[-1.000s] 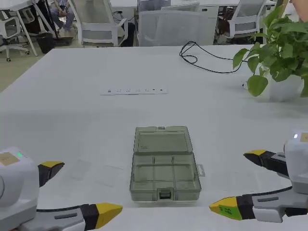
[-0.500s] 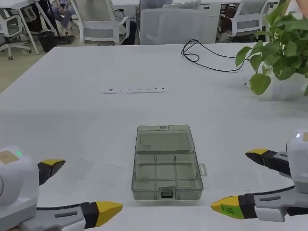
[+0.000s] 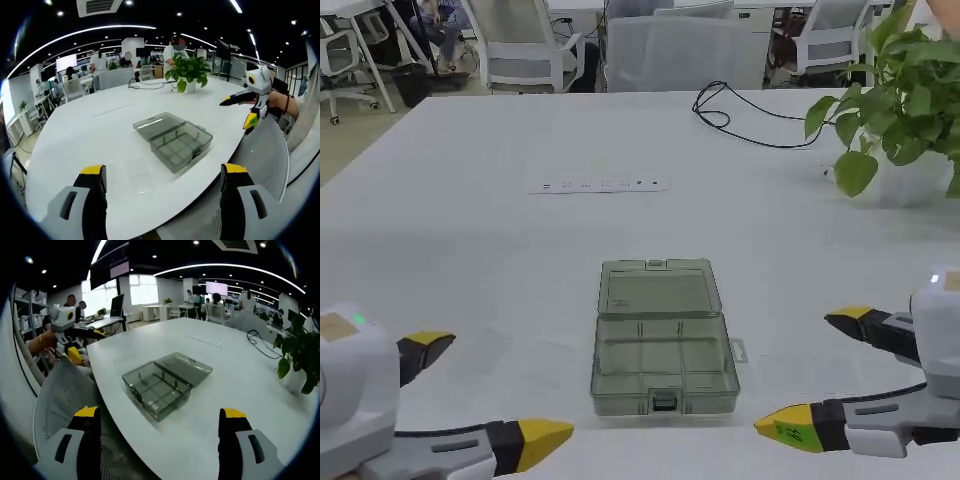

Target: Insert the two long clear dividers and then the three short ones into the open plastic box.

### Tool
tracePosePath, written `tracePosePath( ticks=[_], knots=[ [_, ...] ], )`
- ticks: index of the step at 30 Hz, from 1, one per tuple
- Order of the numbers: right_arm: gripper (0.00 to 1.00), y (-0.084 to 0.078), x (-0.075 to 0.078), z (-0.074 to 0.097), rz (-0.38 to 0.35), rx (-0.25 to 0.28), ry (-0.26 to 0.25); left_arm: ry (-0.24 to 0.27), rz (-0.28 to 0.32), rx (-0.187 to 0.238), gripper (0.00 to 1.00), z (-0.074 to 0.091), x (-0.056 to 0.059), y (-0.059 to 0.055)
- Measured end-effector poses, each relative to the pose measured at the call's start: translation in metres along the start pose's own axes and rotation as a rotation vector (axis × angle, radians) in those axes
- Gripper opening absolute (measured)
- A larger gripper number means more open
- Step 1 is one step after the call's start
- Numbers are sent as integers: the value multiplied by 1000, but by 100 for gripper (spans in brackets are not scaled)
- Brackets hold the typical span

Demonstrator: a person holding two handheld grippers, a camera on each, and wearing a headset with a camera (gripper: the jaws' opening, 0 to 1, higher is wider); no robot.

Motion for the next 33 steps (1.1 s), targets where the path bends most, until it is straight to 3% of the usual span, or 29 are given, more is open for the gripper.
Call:
tracePosePath(
  ticks=[7,12,17,20,24,28,33],
  knots=[
    [98,3,-1,0,11,9,1,-3,-2,2,96,0,1,0],
    [96,4,0,-1,18,13,-2,1,29,14,93,1,-2,0],
    [92,12,4,-1,14,51,-20,21,34,12,88,0,-8,1],
    [92,12,8,-2,12,55,-15,30,27,-31,85,-2,-15,-3],
    [92,10,10,-3,12,49,-20,38,27,-40,81,-5,-24,-3],
    [91,8,11,-4,2,44,-23,78,12,-108,74,-8,-41,-12],
    [91,7,12,-4,-6,45,-28,103,26,-133,65,-10,-57,-18]
  ],
)
Point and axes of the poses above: the centre of the closed fingertips' face, and the gripper's own axes: z roughly backward along the fingers, x roughly to its right, y roughly out of its top, the point moved 3 cm from there along z, roughly backward along the fingers, and after that the axes turned 2 degrees about z, right-handed, at the moved point
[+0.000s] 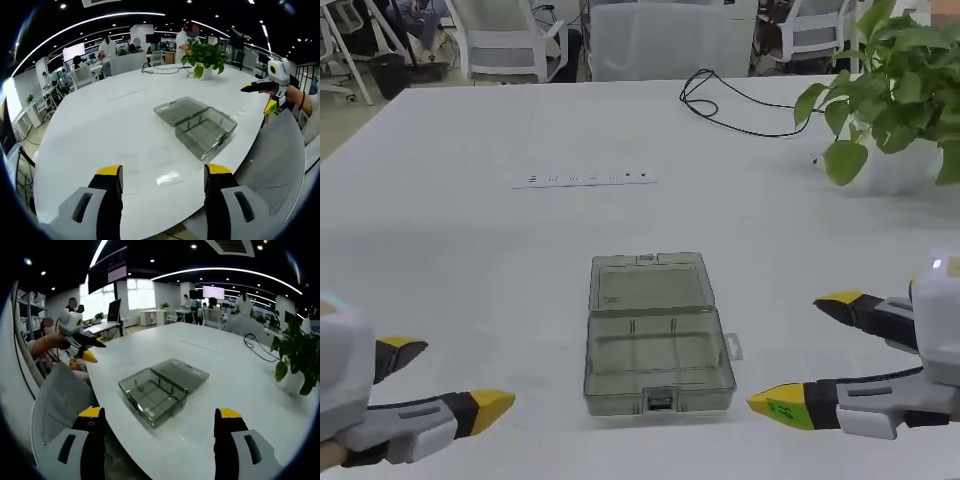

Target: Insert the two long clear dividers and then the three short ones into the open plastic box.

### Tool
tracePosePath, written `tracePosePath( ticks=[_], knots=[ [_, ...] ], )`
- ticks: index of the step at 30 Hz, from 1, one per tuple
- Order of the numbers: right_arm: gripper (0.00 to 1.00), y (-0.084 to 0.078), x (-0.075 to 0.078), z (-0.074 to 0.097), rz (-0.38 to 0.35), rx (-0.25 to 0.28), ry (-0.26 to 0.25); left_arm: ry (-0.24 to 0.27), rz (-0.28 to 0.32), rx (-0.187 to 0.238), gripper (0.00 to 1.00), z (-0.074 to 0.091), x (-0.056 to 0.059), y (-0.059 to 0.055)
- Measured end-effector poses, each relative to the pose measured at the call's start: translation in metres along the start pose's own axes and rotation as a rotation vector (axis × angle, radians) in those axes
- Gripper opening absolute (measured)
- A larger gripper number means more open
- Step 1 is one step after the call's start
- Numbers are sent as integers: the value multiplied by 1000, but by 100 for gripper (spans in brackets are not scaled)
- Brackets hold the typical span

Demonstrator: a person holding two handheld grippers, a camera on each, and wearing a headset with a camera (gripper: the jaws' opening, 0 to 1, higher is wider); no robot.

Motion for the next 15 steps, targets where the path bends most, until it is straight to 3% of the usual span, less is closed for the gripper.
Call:
tracePosePath(
  ticks=[15],
  knots=[
    [88,-4,-1,-4,-18,-21,0,48,13,-76,48,-19,-34,-23]
  ],
)
Point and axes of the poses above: the centre of the closed fingertips' face, and the gripper's own axes: z roughly backward along the fingers, x roughly to its right, y roughly out of its top, the point moved 3 cm from there along z, roughly backward along the fingers, and after that the axes turned 2 degrees about z, right-handed, at the moved point
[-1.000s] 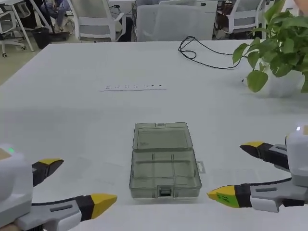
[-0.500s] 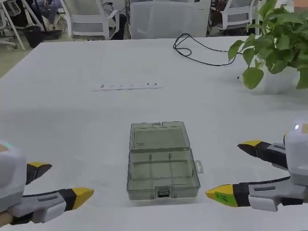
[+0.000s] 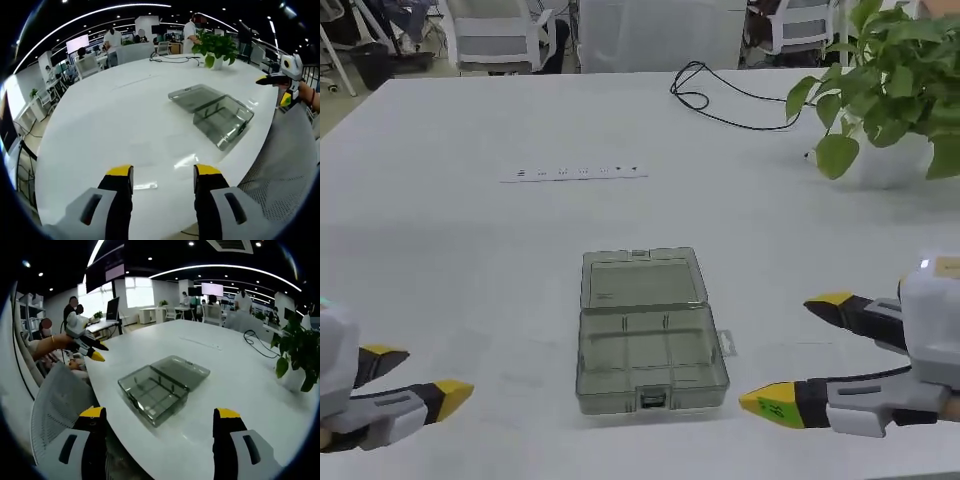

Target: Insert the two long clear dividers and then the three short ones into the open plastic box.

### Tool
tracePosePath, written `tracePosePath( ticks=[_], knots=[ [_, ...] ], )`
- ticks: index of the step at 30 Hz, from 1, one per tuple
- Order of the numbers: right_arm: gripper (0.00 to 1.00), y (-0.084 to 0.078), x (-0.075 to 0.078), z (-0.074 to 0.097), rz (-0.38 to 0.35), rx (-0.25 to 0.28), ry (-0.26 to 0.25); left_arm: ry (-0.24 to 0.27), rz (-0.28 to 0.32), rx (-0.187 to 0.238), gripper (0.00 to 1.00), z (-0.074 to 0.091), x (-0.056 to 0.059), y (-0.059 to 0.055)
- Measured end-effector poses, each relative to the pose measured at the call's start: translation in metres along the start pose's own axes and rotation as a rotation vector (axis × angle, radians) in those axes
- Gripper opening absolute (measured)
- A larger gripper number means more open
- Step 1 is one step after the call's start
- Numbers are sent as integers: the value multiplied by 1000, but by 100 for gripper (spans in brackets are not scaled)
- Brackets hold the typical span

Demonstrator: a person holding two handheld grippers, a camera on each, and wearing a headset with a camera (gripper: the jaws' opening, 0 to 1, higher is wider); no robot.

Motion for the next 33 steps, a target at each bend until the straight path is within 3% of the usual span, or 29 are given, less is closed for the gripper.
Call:
tracePosePath(
  ticks=[6,15,20,27,33],
  knots=[
    [88,2,-3,-2,0,5,11,21,-9,-39,43,-11,-12,-10],
    [88,2,-3,-5,-7,-5,12,37,-10,-45,38,-27,-27,-22],
    [87,1,-3,-7,-11,-12,12,43,8,-69,36,-37,-34,-31],
    [87,0,-4,-10,-17,-22,7,29,42,-78,36,-46,-34,-37],
    [87,2,-6,-12,-19,-24,6,22,35,-95,36,-52,-34,-38]
  ],
)
Point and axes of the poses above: the centre of the closed fingertips' face, and the gripper's own axes: z roughly backward along the fingers, x roughly to its right, y roughly out of its top, the point moved 3 cm from there along z, roughly backward along the fingers, and after that the axes turned 2 degrees about z, right-handed, at the moved point
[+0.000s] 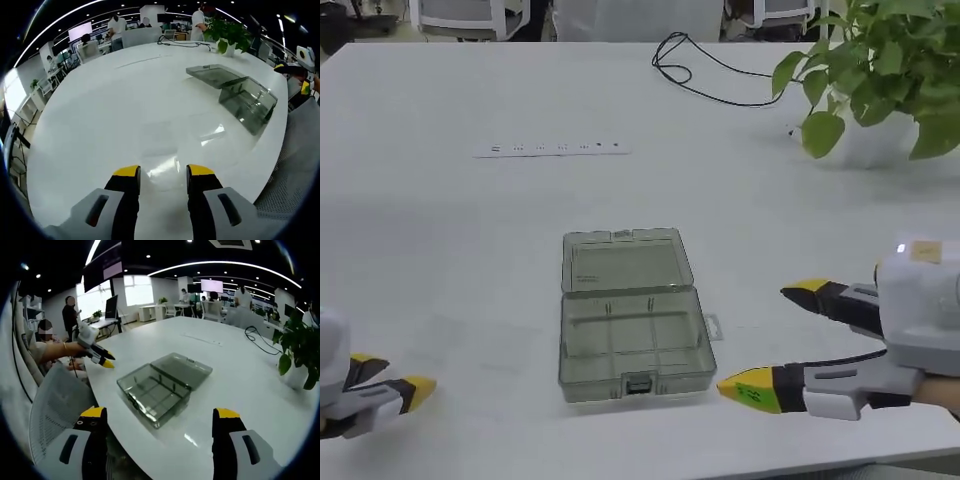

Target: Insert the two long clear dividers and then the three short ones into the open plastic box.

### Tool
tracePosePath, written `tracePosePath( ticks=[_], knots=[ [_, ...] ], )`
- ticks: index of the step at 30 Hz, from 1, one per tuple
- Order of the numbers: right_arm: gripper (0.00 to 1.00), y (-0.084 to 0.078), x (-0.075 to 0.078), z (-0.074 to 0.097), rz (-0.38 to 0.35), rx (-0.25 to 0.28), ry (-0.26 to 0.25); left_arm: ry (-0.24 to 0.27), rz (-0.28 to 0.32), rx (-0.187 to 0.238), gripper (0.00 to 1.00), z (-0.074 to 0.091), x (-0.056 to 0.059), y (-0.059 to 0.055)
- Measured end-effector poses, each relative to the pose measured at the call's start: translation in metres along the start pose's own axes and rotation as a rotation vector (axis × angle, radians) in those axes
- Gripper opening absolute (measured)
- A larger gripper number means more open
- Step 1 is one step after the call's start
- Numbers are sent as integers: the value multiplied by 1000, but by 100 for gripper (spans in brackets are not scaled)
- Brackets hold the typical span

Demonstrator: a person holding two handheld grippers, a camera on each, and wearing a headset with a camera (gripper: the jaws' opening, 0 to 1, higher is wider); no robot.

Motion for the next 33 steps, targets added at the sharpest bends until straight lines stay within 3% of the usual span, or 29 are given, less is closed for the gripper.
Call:
tracePosePath(
  ticks=[3,5,6,12,21,28,33],
  knots=[
    [87,1,0,-1,-1,0,1,-7,6,-16,36,-2,-1,-1],
    [87,0,0,-2,-1,-2,0,-8,-19,-56,36,-3,-3,-4],
    [87,0,0,-2,-2,-3,0,-15,-2,-35,36,-5,-2,-2],
    [86,-2,1,-4,-3,-11,-1,-51,-12,-68,34,-9,0,-3],
    [85,-6,4,-3,5,-30,-9,-74,-37,-153,34,-12,-2,0],
    [82,-11,12,0,-21,-35,-39,-72,34,-194,32,-12,-6,3],
    [79,-12,15,2,-43,-44,-61,-63,37,-214,31,-11,-4,4]
  ],
)
Point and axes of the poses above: the centre of the closed fingertips' face, and the gripper's own axes: z roughly backward along the fingers, x roughly to its right, y roughly out of its top, the point moved 3 cm from there along z, roughly backward along the fingers, and after that the axes turned 2 degrees about z, right-handed, at the moved point
